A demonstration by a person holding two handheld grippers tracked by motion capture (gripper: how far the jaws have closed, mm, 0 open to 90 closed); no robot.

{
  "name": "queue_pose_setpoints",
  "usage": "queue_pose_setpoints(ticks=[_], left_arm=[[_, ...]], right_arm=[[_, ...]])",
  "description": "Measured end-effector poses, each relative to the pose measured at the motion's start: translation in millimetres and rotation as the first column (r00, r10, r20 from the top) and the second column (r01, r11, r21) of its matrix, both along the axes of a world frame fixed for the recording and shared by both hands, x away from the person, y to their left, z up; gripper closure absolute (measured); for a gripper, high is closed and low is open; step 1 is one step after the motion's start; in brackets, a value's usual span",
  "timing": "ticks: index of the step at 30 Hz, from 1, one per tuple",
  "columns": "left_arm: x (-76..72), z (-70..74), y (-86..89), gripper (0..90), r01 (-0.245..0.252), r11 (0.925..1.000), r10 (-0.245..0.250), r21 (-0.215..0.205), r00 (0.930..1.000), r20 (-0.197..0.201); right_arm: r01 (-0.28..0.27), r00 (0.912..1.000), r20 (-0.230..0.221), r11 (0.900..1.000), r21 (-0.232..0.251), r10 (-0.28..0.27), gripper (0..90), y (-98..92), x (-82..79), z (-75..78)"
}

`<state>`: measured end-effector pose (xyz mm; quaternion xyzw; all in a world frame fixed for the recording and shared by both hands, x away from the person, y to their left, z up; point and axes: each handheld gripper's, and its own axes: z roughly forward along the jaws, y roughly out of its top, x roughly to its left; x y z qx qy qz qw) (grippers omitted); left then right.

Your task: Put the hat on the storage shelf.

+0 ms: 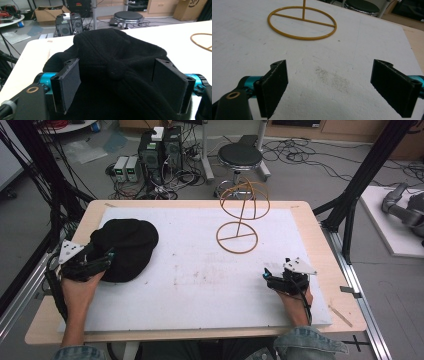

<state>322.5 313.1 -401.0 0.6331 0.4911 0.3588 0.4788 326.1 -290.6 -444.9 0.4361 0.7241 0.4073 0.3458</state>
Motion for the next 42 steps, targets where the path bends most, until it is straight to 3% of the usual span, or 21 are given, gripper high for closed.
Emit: queue_pose_setpoints(ticks=[6, 23, 27, 29, 32, 42], left_arm=[[8.1, -4.7, -1.4, 22.9, -0.007, 0.9999, 0.007, 0.008, 1.0000, 0.003], [25.4, -19.6, -3.0, 23.8, -0.021, 0.9995, 0.022, 0.023, 0.9983, -0.055], [27.1, -21.5, -3.4, 30.2, -0.015, 0.9996, 0.017, 0.025, 0.9969, -0.077], [27.7, -22.2, -3.4, 39.4, -0.012, 0.9997, 0.014, 0.019, 0.9963, -0.085], [28.8, -23.4, -4.1, 45.5, -0.012, 0.9998, 0.013, 0.018, 0.9951, -0.098], [27.4, -23.4, -6.1, 62.1, -0.001, 0.9990, 0.006, 0.046, 0.9949, -0.101]], right_arm=[[0.000, 1.0000, -0.004, 1.000, -0.002, 0.000, 14.2, 0.3, -0.4, -0.2], [0.005, 0.9999, -0.009, 1.000, -0.006, -0.005, 14.3, 0.9, -0.4, -1.0], [0.006, 0.9999, -0.010, 1.000, -0.005, -0.006, 14.3, 0.6, -1.0, -1.2], [0.008, 0.9999, -0.009, 1.000, -0.007, -0.008, 14.3, 0.1, -1.1, -1.3], [0.008, 0.9999, -0.007, 1.000, -0.007, -0.008, 14.3, -0.7, -1.2, -1.4], [0.006, 1.0000, -0.006, 1.000, -0.007, -0.006, 14.3, -1.4, -1.1, -1.2]])
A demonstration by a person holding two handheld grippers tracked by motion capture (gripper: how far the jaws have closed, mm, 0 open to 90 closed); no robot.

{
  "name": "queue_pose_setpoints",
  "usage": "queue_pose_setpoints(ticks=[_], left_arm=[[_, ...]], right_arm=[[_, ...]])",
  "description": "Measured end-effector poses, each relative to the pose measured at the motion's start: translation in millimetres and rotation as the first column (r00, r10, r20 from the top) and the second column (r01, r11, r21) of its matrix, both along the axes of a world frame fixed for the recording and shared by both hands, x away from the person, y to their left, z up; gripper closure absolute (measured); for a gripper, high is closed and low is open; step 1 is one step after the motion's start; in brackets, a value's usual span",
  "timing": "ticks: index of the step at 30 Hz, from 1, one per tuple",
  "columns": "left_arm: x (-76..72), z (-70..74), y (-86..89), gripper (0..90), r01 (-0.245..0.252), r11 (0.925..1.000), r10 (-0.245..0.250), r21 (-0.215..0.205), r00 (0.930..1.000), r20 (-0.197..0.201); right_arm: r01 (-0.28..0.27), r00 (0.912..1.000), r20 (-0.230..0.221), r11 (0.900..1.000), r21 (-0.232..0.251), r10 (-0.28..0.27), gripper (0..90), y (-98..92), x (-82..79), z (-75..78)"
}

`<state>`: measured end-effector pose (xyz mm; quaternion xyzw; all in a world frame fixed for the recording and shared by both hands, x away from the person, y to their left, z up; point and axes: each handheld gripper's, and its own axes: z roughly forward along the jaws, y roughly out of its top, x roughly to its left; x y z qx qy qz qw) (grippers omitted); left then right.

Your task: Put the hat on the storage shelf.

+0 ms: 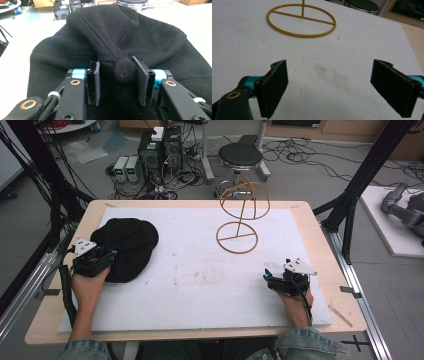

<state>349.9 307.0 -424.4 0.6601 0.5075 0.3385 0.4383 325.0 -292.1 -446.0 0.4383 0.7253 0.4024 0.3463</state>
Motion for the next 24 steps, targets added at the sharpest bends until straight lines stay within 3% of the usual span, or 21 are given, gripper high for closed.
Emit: queue_pose_setpoints(ticks=[15, 21, 24], left_arm=[[-6.5, 1.6, 1.9, 67.0, 0.007, 0.9999, -0.006, -0.015, 0.9984, 0.056], [-12.7, 8.7, 0.1, 67.4, 0.016, 0.9992, -0.011, -0.036, 0.9930, 0.118], [-16.4, 15.5, -0.6, 67.4, 0.021, 0.9973, -0.009, -0.070, 0.9866, 0.163]], right_arm=[[0.000, 1.0000, 0.000, 1.000, 0.003, 0.000, 14.3, -0.1, -0.7, 0.5], [-0.002, 1.0000, -0.005, 1.000, 0.010, 0.002, 14.3, -0.6, -1.0, 0.5], [-0.002, 1.0000, -0.004, 1.000, 0.009, 0.002, 14.3, -0.4, -1.0, 0.6]])
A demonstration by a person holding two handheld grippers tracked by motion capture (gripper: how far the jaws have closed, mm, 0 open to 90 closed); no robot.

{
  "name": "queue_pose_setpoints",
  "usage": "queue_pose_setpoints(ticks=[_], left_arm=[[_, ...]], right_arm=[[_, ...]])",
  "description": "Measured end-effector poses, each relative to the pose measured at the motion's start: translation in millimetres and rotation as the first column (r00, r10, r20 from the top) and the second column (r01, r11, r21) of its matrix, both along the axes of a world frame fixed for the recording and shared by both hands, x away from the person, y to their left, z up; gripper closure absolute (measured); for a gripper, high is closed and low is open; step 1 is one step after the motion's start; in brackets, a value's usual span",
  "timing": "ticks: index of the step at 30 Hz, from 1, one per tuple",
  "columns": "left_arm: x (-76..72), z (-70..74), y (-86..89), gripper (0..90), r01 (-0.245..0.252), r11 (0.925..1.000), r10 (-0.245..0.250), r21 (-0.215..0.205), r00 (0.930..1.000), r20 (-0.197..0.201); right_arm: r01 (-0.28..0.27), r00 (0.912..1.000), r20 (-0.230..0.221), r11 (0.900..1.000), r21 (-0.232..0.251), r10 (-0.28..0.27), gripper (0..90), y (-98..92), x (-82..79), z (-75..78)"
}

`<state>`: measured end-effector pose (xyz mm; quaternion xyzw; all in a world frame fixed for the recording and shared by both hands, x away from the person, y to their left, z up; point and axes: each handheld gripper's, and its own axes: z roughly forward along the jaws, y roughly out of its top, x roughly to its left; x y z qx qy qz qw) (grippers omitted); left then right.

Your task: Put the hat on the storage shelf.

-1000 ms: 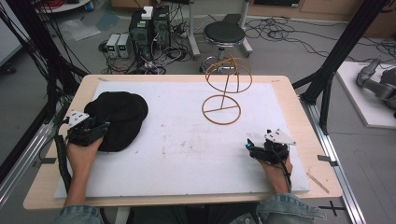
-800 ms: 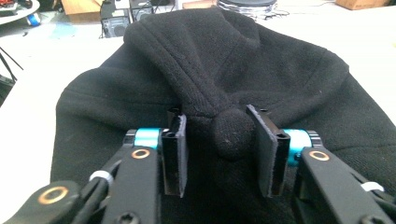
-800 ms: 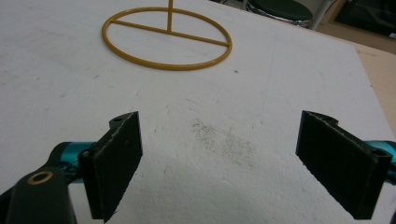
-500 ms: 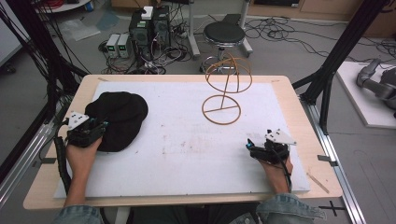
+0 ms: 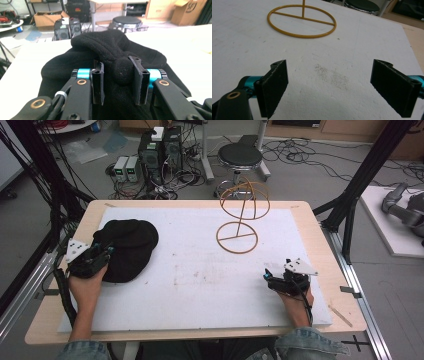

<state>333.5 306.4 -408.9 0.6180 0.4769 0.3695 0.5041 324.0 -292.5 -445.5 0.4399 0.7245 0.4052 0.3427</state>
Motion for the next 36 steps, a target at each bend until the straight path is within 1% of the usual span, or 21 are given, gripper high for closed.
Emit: queue_pose_setpoints(ticks=[2, 3, 4, 5, 6, 7, 11, 12, 14, 16, 19, 22, 23, 24, 27, 29, 31, 32, 33, 34, 36], left_arm=[[-1.0, 1.8, -0.2, 67.4, 0.001, 1.0000, -0.001, -0.002, 1.0000, 0.009], [-2.9, 5.3, -0.7, 67.4, 0.005, 0.9999, -0.005, -0.013, 0.9997, 0.024], [-2.9, 5.3, -0.7, 67.5, 0.005, 0.9999, -0.005, -0.013, 0.9997, 0.024], [-4.5, 7.6, -0.6, 67.5, 0.007, 0.9997, -0.006, -0.024, 0.9991, 0.042], [-4.5, 7.6, -0.6, 67.5, 0.007, 0.9997, -0.006, -0.024, 0.9991, 0.042], [-5.8, 9.4, -0.2, 67.5, 0.010, 0.9994, -0.009, -0.034, 0.9984, 0.056], [-7.6, 12.1, 0.9, 67.5, 0.021, 0.9983, -0.017, -0.054, 0.9973, 0.071], [-8.9, 14.5, 1.3, 67.6, 0.026, 0.9976, -0.020, -0.064, 0.9961, 0.086], [-9.8, 15.9, 1.5, 67.6, 0.025, 0.9975, -0.019, -0.066, 0.9954, 0.094], [-11.8, 20.9, 2.1, 67.6, 0.029, 0.9973, -0.021, -0.068, 0.9936, 0.111], [-12.8, 24.4, 1.4, 67.6, 0.029, 0.9976, -0.021, -0.062, 0.9931, 0.115], [-15.1, 29.3, -0.4, 67.6, 0.035, 0.9974, -0.026, -0.062, 0.9906, 0.135], [-16.6, 32.7, -2.0, 67.6, 0.039, 0.9973, -0.029, -0.062, 0.9886, 0.148], [-16.6, 32.7, -2.0, 67.6, 0.039, 0.9973, -0.029, -0.062, 0.9886, 0.148], [-18.4, 38.7, -4.0, 67.7, 0.051, 0.9961, -0.038, -0.072, 0.9848, 0.170], [-19.2, 45.2, -7.1, 67.7, 0.066, 0.9943, -0.049, -0.084, 0.9799, 0.193], [-19.3, 47.6, -8.4, 67.7, 0.070, 0.9943, -0.053, -0.081, 0.9788, 0.198], [-19.3, 51.8, -11.5, 67.8, 0.080, 0.9937, -0.062, -0.078, 0.9753, 0.212], [-19.1, 53.7, -13.3, 67.8, 0.084, 0.9929, -0.064, -0.084, 0.9738, 0.218], [-19.1, 53.7, -13.3, 67.8, 0.084, 0.9929, -0.064, -0.084, 0.9738, 0.218], [-18.1, 57.4, -16.2, 67.8, 0.095, 0.9921, -0.074, -0.082, 0.9711, 0.227]], right_arm=[[-0.001, 1.0000, 0.000, 1.000, -0.002, 0.001, 14.3, -0.2, 0.1, -0.1], [-0.002, 1.0000, -0.001, 1.000, 0.002, 0.002, 14.3, -0.2, 0.2, 0.0], [-0.002, 1.0000, 0.005, 1.000, -0.002, 0.002, 14.4, -0.6, 0.6, -0.1], [-0.002, 1.0000, 0.000, 1.000, 0.001, 0.002, 14.3, -0.3, 0.4, -0.2], [-0.002, 1.0000, 0.001, 1.000, -0.001, 0.002, 14.3, -0.5, 0.5, -0.3], [-0.002, 1.0000, 0.000, 1.000, 0.001, 0.002, 14.3, -0.3, 0.5, -0.3], [-0.003, 1.0000, 0.000, 1.000, -0.001, 0.003, 14.4, -0.3, 0.5, -0.2], [-0.002, 1.0000, 0.000, 1.000, -0.002, 0.002, 14.4, -0.4, 0.6, -0.2], [0.000, 1.0000, 0.004, 1.000, 0.000, 0.000, 14.4, -0.6, 0.8, -0.2], [-0.001, 1.0000, 0.003, 1.000, 0.000, 0.001, 14.4, -0.6, 0.7, 0.0], [-0.004, 1.0000, -0.001, 1.000, 0.007, 0.004, 14.5, 0.2, -0.1, 0.2], [-0.002, 1.0000, 0.004, 1.000, 0.003, 0.002, 14.5, -0.9, 0.5, 0.2], [-0.002, 1.0000, 0.002, 1.000, 0.005, 0.002, 14.5, -1.0, 0.4, 0.3], [-0.001, 1.0000, 0.002, 1.000, 0.006, 0.001, 14.5, -0.9, 0.3, 0.3], [0.000, 1.0000, 0.004, 1.000, 0.005, 0.000, 14.5, -0.7, 0.4, 0.4], [0.000, 1.0000, 0.004, 1.000, 0.003, 0.000, 14.5, -0.5, 0.5, 0.5], [0.000, 1.0000, 0.003, 1.000, 0.003, 0.000, 14.5, -0.5, 0.5, 0.5], [0.001, 1.0000, 0.003, 1.000, 0.008, -0.001, 14.5, -0.5, 0.6, 0.4], [0.001, 1.0000, 0.001, 1.000, 0.008, -0.001, 14.5, -0.8, 0.5, 0.5], [0.001, 1.0000, 0.001, 1.000, 0.011, -0.001, 14.5, -0.9, 0.5, 0.6], [0.002, 1.0000, 0.003, 1.000, 0.009, -0.002, 14.5, -1.4, 0.5, 0.6]])
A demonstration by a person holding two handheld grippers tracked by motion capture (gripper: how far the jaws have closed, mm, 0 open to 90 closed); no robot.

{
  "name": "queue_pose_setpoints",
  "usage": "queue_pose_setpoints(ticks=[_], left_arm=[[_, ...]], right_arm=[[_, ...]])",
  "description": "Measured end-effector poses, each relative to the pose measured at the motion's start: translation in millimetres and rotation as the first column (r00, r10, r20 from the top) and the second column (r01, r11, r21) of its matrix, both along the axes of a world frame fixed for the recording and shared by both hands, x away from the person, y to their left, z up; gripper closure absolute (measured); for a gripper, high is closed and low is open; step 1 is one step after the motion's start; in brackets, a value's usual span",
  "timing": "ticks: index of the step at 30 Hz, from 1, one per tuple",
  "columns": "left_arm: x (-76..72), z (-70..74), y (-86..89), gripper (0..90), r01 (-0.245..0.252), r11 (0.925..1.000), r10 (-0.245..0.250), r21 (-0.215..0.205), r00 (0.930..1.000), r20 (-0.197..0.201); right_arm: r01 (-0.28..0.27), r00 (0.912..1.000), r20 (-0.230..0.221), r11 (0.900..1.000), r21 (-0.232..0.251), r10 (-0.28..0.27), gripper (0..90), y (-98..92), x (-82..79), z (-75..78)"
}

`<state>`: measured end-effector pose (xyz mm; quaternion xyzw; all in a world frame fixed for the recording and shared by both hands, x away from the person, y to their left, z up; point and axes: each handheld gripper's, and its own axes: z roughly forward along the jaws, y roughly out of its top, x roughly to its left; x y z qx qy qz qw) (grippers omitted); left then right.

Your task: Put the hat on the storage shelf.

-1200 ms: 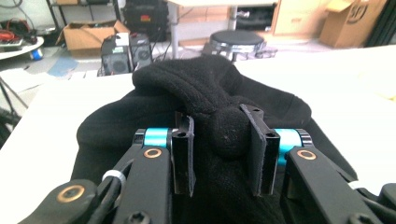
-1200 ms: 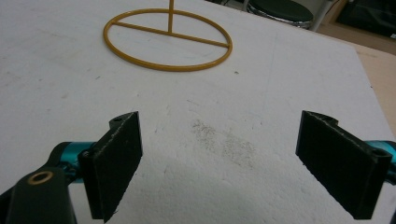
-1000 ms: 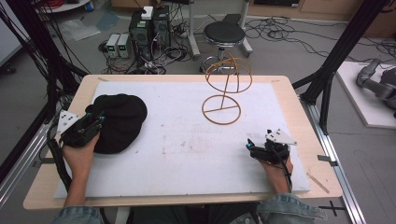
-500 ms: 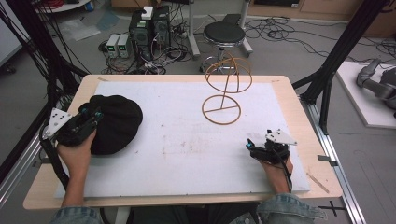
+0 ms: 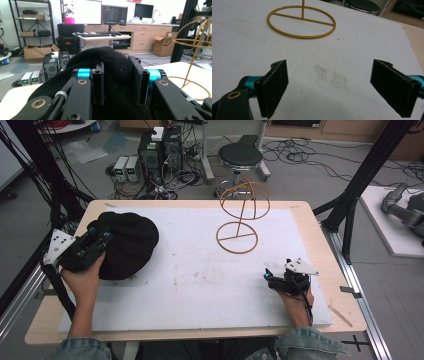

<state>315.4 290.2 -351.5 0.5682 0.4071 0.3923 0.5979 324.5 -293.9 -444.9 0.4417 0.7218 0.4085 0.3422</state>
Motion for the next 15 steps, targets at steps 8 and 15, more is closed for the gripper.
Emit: queue_pose_setpoints(ticks=[8, 15], left_arm=[[6.0, 13.2, -8.6, 67.8, 0.023, 0.9991, -0.022, -0.036, 0.9994, 0.026], [10.8, 33.2, -14.8, 67.8, 0.055, 0.9977, -0.053, -0.039, 0.9975, 0.046]], right_arm=[[0.007, 1.0000, -0.004, 1.000, 0.010, -0.007, 14.5, -0.6, 0.2, 0.3], [0.004, 1.0000, -0.001, 1.000, 0.011, -0.004, 14.5, -0.3, 0.9, 0.5]])
